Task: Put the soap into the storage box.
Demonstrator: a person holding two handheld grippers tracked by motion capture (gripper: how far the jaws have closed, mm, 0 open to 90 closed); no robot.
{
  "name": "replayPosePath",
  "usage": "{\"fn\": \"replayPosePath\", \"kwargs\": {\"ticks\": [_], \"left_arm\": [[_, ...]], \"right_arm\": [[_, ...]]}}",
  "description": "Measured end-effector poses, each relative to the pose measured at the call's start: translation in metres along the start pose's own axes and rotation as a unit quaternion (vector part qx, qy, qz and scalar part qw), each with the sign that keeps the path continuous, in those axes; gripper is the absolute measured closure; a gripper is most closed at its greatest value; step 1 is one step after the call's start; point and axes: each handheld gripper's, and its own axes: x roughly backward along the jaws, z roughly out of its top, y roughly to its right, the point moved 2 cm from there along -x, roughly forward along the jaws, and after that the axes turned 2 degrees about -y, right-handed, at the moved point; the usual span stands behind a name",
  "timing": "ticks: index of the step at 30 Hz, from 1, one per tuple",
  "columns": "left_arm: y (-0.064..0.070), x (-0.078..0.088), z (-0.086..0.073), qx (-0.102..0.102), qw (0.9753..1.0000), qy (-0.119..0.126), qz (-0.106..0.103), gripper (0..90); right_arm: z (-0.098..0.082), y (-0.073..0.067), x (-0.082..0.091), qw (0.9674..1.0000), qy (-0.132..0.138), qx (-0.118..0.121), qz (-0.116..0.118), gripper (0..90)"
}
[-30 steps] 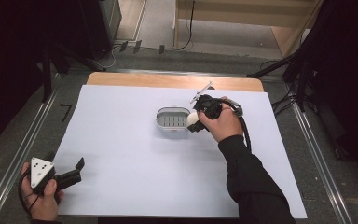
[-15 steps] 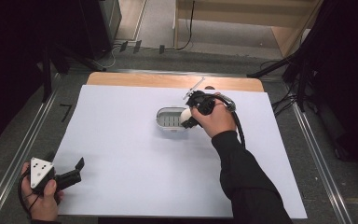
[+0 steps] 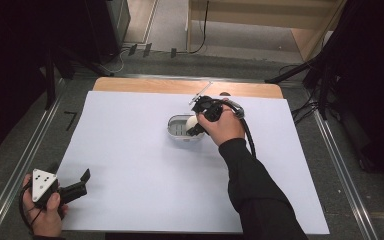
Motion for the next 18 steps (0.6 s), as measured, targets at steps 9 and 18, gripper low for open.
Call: {"fn": "replayPosePath", "kwargs": {"ticks": [9,18], "left_arm": [[0.0,0.0,0.0,0.0,1.0,0.0,0.0,0.2],[0.0,0.0,0.0,-0.001,1.0,-0.001,0.0,0.2]], "right_arm": [[0.009,-0.002,-0.011,0.9999,-0.001,-0.012,-0.001,24.0],[0.013,-0.003,-0.014,0.9998,0.005,-0.02,-0.001,23.9]]}}
